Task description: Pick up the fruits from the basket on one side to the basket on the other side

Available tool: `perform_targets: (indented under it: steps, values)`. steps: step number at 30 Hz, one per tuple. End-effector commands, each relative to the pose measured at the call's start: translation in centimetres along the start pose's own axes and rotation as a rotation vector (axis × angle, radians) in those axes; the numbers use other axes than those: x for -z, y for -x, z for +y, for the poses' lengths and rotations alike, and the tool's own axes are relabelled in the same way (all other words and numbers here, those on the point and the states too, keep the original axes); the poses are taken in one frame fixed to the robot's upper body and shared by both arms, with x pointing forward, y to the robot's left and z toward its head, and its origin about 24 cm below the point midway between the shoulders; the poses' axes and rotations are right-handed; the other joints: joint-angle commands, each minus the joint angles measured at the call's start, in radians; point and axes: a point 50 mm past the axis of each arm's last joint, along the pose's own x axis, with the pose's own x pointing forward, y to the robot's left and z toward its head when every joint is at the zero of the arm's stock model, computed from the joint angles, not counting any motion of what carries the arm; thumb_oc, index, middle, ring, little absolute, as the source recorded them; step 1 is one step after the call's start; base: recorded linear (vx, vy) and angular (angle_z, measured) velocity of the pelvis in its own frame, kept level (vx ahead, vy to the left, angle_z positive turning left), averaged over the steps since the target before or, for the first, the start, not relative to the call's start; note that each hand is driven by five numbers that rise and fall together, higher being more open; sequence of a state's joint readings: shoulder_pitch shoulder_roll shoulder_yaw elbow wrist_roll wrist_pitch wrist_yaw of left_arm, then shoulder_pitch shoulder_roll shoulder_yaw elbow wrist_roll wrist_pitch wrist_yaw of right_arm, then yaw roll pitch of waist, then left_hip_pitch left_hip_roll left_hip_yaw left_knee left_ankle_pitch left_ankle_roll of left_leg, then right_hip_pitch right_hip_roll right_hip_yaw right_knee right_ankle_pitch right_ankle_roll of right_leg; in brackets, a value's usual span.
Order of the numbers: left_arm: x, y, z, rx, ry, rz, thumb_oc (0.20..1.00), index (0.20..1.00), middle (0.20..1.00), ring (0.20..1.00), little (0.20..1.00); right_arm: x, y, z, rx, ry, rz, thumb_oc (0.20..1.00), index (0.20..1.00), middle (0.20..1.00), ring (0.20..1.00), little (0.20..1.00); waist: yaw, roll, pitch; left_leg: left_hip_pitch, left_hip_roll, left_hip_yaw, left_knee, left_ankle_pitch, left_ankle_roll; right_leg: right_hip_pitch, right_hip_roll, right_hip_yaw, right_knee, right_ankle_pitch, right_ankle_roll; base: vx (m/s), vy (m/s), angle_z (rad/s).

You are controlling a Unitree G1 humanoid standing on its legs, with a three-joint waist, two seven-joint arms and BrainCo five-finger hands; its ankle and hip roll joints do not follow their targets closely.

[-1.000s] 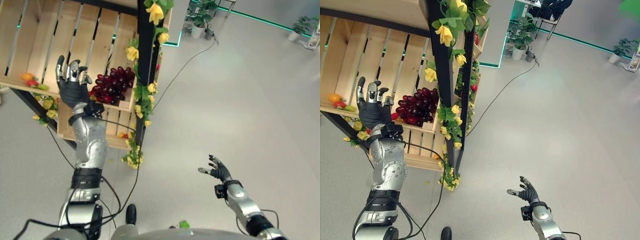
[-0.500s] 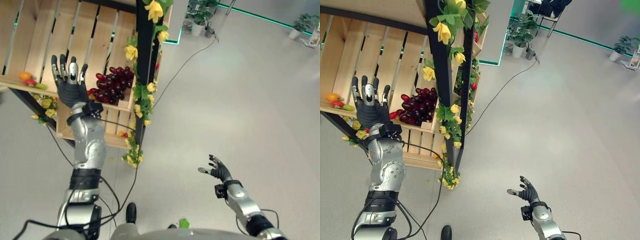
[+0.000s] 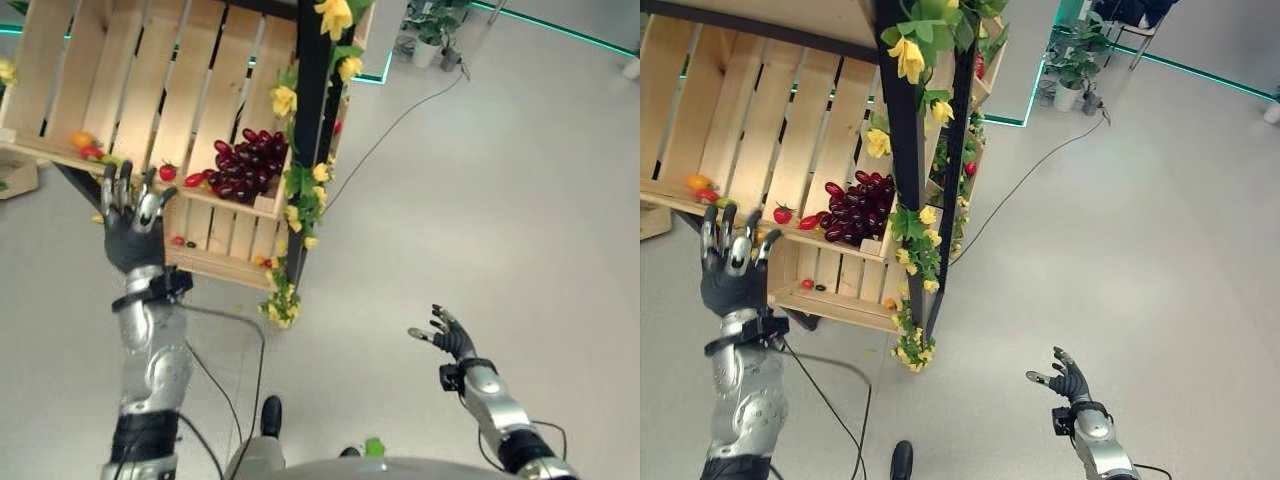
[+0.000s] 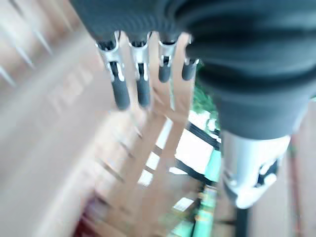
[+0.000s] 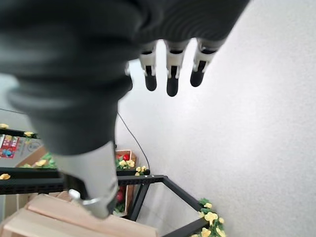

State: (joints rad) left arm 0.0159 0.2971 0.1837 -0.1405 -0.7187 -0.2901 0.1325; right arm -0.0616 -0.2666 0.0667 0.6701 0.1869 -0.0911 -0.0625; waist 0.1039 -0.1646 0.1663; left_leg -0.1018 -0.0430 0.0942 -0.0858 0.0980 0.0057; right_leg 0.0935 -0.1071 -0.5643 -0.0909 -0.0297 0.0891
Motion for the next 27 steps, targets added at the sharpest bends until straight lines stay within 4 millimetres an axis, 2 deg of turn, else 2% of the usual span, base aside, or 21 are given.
perform_targets:
  steps: [1, 4, 5, 6, 8, 12, 13, 20, 23, 26, 27]
  values:
    - [-0.7, 0.6, 1.1, 0.066, -0.16, -0.01, 1.0, 1.0, 1.0, 1.0, 1.0, -2.1, -0.1, -1.6, 0.049, 0.008, -0.12, 1.0, 1.0, 1.0, 1.0, 1.0, 0.034, 0.008, -0.05, 0.076, 0.043, -0.018, 0.05, -0.11, -0.069, -0.038, -0.026, -0.041, 0.019, 0.087, 0.032, -0.03, 0.001, 0.14]
    - [-0.3, 1.6, 2.1, 0.046, -0.171, 0.031, 1.0, 1.0, 1.0, 1.0, 1.0, -1.9, 0.0, -2.0, 0.062, 0.008, -0.119, 1.0, 1.0, 1.0, 1.0, 1.0, 0.043, 0.009, -0.049, 0.072, 0.043, -0.022, 0.052, -0.108, -0.069, -0.037, -0.027, -0.05, 0.019, 0.088, 0.033, -0.02, -0.004, 0.16]
    - [0.0, 2.2, 3.1, 0.037, -0.226, 0.07, 1.0, 1.0, 1.0, 1.0, 1.0, -1.9, 0.1, -2.3, 0.073, 0.003, -0.123, 1.0, 1.0, 1.0, 1.0, 1.0, 0.051, 0.01, -0.047, 0.068, 0.042, -0.028, 0.053, -0.106, -0.069, -0.038, -0.027, -0.055, 0.019, 0.089, 0.033, -0.02, 0.0, 0.07]
    - [0.0, 2.2, 3.1, 0.037, -0.226, 0.07, 1.0, 1.0, 1.0, 1.0, 1.0, -1.9, 0.1, -2.3, 0.073, 0.003, -0.123, 1.0, 1.0, 1.0, 1.0, 1.0, 0.051, 0.01, -0.047, 0.067, 0.042, -0.029, 0.053, -0.106, -0.069, -0.038, -0.027, -0.055, 0.019, 0.089, 0.033, -0.04, 0.003, 0.11]
    - [1.0, 3.3, 4.8, 0.007, -0.302, 0.152, 1.0, 1.0, 1.0, 1.0, 1.0, -1.8, 0.3, -2.7, 0.084, 0.0, -0.127, 1.0, 1.0, 1.0, 1.0, 1.0, 0.059, 0.016, -0.049, 0.074, 0.05, -0.042, 0.049, -0.123, -0.08, -0.028, -0.017, -0.044, 0.017, 0.071, 0.04, 0.04, -0.032, 0.15]
    - [2.0, 4.2, 6.1, -0.006, -0.382, 0.233, 1.0, 1.0, 1.0, 1.0, 1.0, -1.8, 0.5, -3.2, 0.096, -0.003, -0.135, 1.0, 1.0, 1.0, 1.0, 1.0, 0.064, 0.021, -0.047, 0.069, 0.048, -0.049, 0.051, -0.119, -0.081, -0.029, -0.021, -0.055, 0.018, 0.071, 0.04, 0.01, -0.005, 0.07]
    - [2.8, 4.9, 7.0, -0.037, -0.396, 0.286, 1.0, 1.0, 1.0, 1.0, 1.0, -1.9, 0.5, -3.6, 0.107, -0.001, -0.14, 1.0, 1.0, 1.0, 1.0, 1.0, 0.065, 0.025, -0.047, 0.065, 0.046, -0.053, 0.053, -0.118, -0.081, -0.029, -0.023, -0.06, 0.02, 0.071, 0.041, -0.02, 0.022, 0.03]
    - [4.8, 6.2, 8.2, -0.085, -0.428, 0.392, 1.0, 1.0, 1.0, 1.0, 1.0, -1.9, 0.7, -4.0, 0.129, -0.006, -0.143, 1.0, 1.0, 1.0, 1.0, 1.0, 0.061, 0.032, -0.047, 0.062, 0.044, -0.058, 0.06, -0.12, -0.079, -0.029, -0.026, -0.066, 0.022, 0.067, 0.04, 0.0, 0.002, 0.01]
    - [6.3, 6.7, 9.1, -0.099, -0.525, 0.472, 1.0, 1.0, 1.0, 1.0, 1.0, -1.8, 0.6, -3.8, 0.132, -0.01, -0.139, 1.0, 1.0, 1.0, 1.0, 1.0, 0.056, 0.037, -0.045, 0.06, 0.044, -0.058, 0.064, -0.12, -0.079, -0.029, -0.027, -0.066, 0.024, 0.064, 0.04, -0.01, 0.002, 0.02]
    - [7.0, 7.2, 9.5, -0.111, -0.551, 0.515, 1.0, 1.0, 1.0, 1.0, 1.0, -1.6, 0.6, -3.6, 0.127, -0.013, -0.134, 1.0, 1.0, 1.0, 1.0, 1.0, 0.052, 0.039, -0.045, 0.061, 0.044, -0.057, 0.066, -0.122, -0.078, -0.029, -0.028, -0.065, 0.026, 0.063, 0.039, 0.0, 0.002, 0.01]
    - [7.8, 7.9, 10.4, -0.128, -0.608, 0.578, 1.0, 1.0, 1.0, 1.0, 1.0, -1.5, 0.6, -3.3, 0.115, -0.009, -0.127, 1.0, 1.0, 1.0, 1.0, 1.0, 0.047, 0.041, -0.045, 0.062, 0.044, -0.055, 0.067, -0.121, -0.079, -0.03, -0.027, -0.062, 0.026, 0.062, 0.038, 0.0, 0.0, 0.0]
